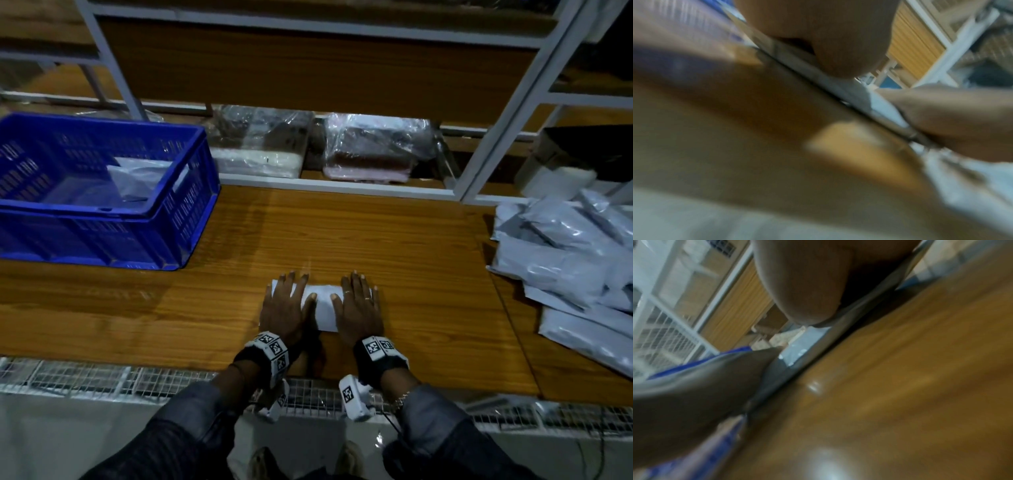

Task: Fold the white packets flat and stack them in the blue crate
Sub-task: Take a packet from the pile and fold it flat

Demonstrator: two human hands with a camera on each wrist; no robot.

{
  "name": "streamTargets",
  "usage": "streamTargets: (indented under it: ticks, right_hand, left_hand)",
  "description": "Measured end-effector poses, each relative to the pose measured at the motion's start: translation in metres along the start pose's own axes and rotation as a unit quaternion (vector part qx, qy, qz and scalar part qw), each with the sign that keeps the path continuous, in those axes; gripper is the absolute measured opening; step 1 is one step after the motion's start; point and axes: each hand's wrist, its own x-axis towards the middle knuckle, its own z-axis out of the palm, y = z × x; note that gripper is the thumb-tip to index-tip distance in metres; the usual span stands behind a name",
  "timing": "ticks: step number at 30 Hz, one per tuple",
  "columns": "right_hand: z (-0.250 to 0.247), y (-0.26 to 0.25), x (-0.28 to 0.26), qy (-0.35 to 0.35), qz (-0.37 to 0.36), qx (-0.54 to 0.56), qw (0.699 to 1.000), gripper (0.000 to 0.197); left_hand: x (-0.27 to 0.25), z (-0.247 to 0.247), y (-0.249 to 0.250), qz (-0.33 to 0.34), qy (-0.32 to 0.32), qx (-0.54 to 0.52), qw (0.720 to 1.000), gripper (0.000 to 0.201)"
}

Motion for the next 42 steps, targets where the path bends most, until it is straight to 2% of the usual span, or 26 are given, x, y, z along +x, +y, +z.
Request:
streamTargets:
  ticks: [4, 7, 10, 15, 18, 21, 23, 26, 27, 30, 32, 34, 37, 39, 41, 42]
  right_hand:
    - [0.012, -0.002, -0.002, 0.041, -0.002, -0.011, 0.999, 0.07]
    - [0.003, -0.003, -0.001, -0.009, 0.007, -0.004, 1.0, 0.072]
    - [-0.006, 0.006, 0.004, -0.049, 0.011, 0.001, 0.999, 0.064]
    - [-0.009, 0.014, 0.0, -0.059, 0.028, 0.011, 0.998, 0.064]
    - [-0.008, 0.01, 0.0, -0.039, 0.032, 0.009, 0.999, 0.064]
    - [-0.015, 0.011, 0.0, -0.069, 0.033, 0.025, 0.997, 0.064]
    - [-0.023, 0.01, -0.003, -0.064, 0.009, 0.029, 0.997, 0.063]
    - [-0.029, 0.001, -0.009, -0.067, -0.086, 0.025, 0.994, 0.06]
    - [-0.029, -0.001, -0.011, -0.085, -0.104, 0.024, 0.991, 0.059]
    - [-0.022, -0.003, -0.013, -0.123, -0.117, -0.004, 0.985, 0.058]
    - [-0.02, 0.0, -0.011, -0.131, -0.124, -0.01, 0.984, 0.059]
    - [-0.02, 0.005, -0.007, -0.142, -0.137, 0.017, 0.98, 0.061]
    - [-0.025, 0.016, 0.001, -0.173, -0.157, 0.057, 0.971, 0.081]
    - [-0.03, 0.028, 0.005, -0.197, -0.175, 0.03, 0.964, 0.099]
    - [-0.037, 0.038, 0.007, -0.198, -0.198, -0.005, 0.96, 0.101]
    - [-0.04, 0.042, 0.007, -0.191, -0.205, -0.007, 0.96, 0.1]
  left_hand:
    - [0.004, 0.002, 0.001, 0.016, -0.021, -0.015, 1.0, 0.058]
    - [0.003, 0.002, -0.001, 0.026, -0.012, -0.041, 0.999, 0.057]
    - [0.003, -0.003, -0.007, 0.045, -0.025, -0.056, 0.997, 0.059]
    - [0.0, -0.002, -0.01, 0.051, -0.023, -0.08, 0.995, 0.059]
    - [0.001, -0.003, -0.01, 0.044, -0.048, -0.097, 0.993, 0.065]
    - [0.001, -0.009, -0.013, 0.033, -0.085, -0.105, 0.99, 0.076]
    - [0.002, -0.016, -0.012, 0.034, -0.106, -0.105, 0.988, 0.068]
    - [-0.002, -0.024, -0.006, 0.059, -0.111, -0.108, 0.986, 0.055]
    - [-0.006, -0.024, -0.003, 0.072, -0.118, -0.104, 0.985, 0.057]
    - [-0.015, -0.021, 0.001, 0.086, -0.142, -0.093, 0.982, 0.079]
    - [-0.013, -0.019, -0.001, 0.073, -0.159, -0.104, 0.979, 0.069]
    - [-0.01, -0.023, -0.005, 0.072, -0.189, -0.117, 0.972, 0.068]
    - [-0.009, -0.041, -0.009, 0.084, -0.233, -0.145, 0.958, 0.082]
    - [-0.011, -0.053, -0.013, 0.094, -0.241, -0.161, 0.953, 0.092]
    - [-0.014, -0.061, -0.019, 0.096, -0.237, -0.17, 0.952, 0.099]
    - [-0.014, -0.062, -0.024, 0.094, -0.231, -0.17, 0.953, 0.096]
